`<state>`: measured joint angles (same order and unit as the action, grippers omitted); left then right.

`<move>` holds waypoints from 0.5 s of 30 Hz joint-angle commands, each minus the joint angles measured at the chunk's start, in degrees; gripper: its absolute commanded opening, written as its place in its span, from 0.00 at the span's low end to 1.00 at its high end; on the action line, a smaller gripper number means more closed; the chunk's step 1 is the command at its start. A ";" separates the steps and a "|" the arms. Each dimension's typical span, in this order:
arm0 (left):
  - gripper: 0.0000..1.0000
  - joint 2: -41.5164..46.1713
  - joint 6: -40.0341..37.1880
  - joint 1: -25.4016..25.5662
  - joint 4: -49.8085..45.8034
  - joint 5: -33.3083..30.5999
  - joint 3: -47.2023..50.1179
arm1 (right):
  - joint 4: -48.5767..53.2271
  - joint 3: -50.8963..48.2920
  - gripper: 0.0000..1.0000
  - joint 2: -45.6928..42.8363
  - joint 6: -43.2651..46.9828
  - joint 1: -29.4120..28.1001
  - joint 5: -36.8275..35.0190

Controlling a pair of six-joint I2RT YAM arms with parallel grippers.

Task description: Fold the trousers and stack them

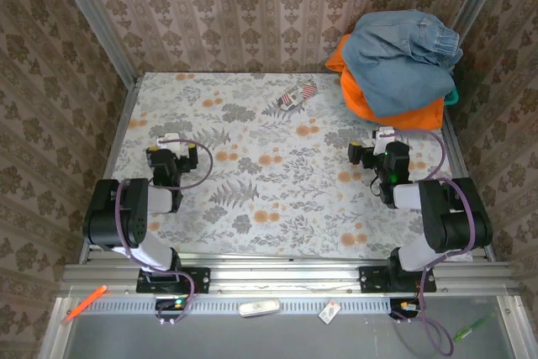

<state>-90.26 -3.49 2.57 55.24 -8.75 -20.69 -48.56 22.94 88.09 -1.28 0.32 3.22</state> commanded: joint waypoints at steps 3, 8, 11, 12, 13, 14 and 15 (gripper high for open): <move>1.00 0.89 -0.03 0.29 -0.57 0.54 -1.02 | -0.22 0.46 1.00 -0.53 0.23 -0.32 -1.90; 1.00 0.89 -0.03 0.30 -0.66 0.50 -1.02 | -0.22 0.44 1.00 -0.47 0.22 -0.32 -1.82; 1.00 0.86 -0.03 0.27 -0.58 0.49 -1.04 | -0.22 0.48 1.00 -0.47 0.26 -0.32 -1.90; 1.00 0.90 -0.09 0.38 -0.55 0.50 -1.01 | -0.24 0.44 1.00 -0.47 0.31 -0.32 -1.98; 1.00 0.89 -0.33 0.50 -0.40 0.49 -0.90 | -0.31 0.44 1.00 -0.47 0.31 -0.32 -1.97; 1.00 0.82 -0.47 0.67 -0.32 0.50 -0.85 | -0.31 0.45 1.00 -0.47 0.31 -0.39 -2.07; 1.00 0.86 -0.63 0.79 -0.16 0.52 -0.85 | -0.31 0.45 1.00 -0.45 0.38 -0.49 -2.21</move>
<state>-90.26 -3.51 2.87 55.24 -8.75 -20.69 -48.56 22.94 88.09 -1.28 0.27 2.98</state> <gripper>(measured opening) 0.997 0.999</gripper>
